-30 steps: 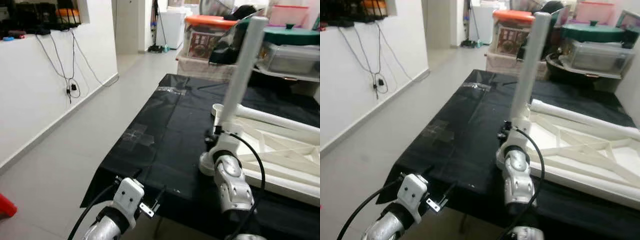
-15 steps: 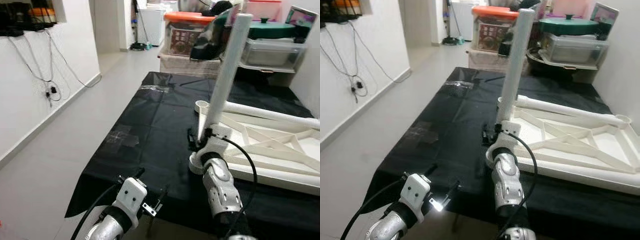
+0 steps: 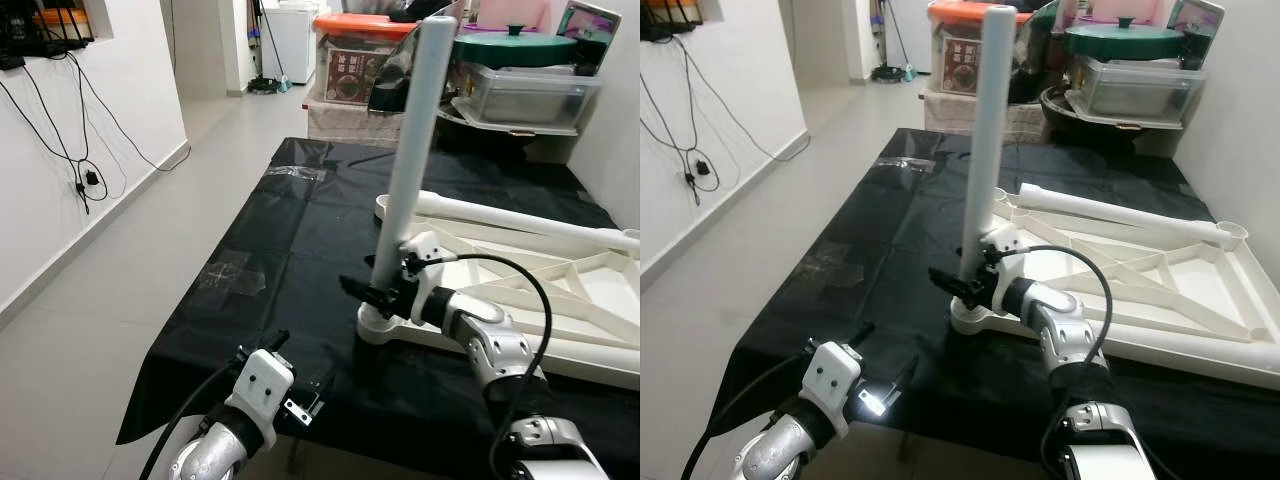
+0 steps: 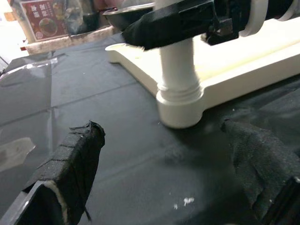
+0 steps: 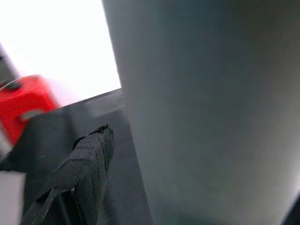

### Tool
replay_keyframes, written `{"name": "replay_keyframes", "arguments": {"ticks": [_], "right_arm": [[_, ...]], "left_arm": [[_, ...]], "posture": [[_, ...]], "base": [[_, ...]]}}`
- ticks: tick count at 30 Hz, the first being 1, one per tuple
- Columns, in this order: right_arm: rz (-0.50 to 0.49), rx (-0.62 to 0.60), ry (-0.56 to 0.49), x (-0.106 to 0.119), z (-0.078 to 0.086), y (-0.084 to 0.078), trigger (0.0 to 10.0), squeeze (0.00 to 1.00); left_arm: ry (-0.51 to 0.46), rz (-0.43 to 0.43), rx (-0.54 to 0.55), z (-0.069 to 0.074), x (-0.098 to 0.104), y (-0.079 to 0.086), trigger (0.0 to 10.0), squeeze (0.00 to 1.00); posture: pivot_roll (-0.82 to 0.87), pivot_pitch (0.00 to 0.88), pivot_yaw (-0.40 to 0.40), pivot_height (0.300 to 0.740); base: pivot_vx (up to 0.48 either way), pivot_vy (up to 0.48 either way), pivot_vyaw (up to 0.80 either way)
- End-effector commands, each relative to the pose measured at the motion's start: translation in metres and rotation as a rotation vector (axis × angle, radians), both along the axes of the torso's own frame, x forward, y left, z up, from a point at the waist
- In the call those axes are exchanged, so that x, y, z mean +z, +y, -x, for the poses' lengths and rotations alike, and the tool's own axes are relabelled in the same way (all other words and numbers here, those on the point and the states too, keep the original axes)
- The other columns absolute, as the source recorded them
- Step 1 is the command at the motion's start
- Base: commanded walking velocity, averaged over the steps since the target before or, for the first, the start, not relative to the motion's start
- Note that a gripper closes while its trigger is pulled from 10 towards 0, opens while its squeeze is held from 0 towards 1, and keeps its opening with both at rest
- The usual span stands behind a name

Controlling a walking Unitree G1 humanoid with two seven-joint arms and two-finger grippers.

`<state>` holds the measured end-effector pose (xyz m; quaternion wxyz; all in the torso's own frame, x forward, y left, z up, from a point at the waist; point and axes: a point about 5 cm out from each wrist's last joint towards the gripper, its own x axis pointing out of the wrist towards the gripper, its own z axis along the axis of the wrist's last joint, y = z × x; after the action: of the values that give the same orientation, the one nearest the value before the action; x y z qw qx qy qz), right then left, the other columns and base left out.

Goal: Building children table

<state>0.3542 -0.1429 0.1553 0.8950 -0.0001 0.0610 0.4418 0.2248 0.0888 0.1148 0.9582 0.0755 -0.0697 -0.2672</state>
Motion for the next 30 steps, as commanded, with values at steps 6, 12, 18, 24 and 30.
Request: {"name": "replay_keyframes", "arguments": {"ticks": [6, 12, 18, 24, 30], "right_arm": [[-0.088, 0.15, 0.038, 0.003, -0.003, 0.029, 0.0, 0.0], [-0.163, 0.042, 0.013, 0.003, -0.005, 0.027, 0.0, 0.0], [-0.076, -0.756, -0.013, -0.005, -0.018, -0.015, 0.0, 0.0], [-0.015, -1.269, -0.052, -0.008, 0.007, -0.045, 0.0, 0.0], [-0.084, -1.308, -0.052, -0.011, 0.016, -0.027, 0.0, 0.0]], "left_arm": [[0.009, -0.018, 0.003, -0.005, -0.007, -0.001, 10.0, 0.0], [0.016, -0.017, -0.005, -0.013, -0.009, -0.002, 10.0, 0.0], [0.019, -0.022, 0.002, -0.021, -0.011, -0.002, 10.0, 0.0], [0.017, -0.029, -0.008, -0.024, -0.012, -0.001, 10.0, 0.0], [0.018, -0.036, -0.004, -0.03, -0.015, 0.001, 10.0, 0.0]], "posture": [[0.13, 0.0, -0.032, 0.74], [0.11, 0.0, -0.019, 0.74], [0.08, 0.0, -0.006, 0.74], [0.08, 0.0, -0.004, 0.74], [0.06, 0.0, -0.003, 0.74]], "base": [[0.0, 0.0, 0.0], [0.0, 0.0, 0.0], [0.0, 0.0, 0.0], [0.0, 0.0, 0.0], [0.0, 0.0, 0.0]]}}
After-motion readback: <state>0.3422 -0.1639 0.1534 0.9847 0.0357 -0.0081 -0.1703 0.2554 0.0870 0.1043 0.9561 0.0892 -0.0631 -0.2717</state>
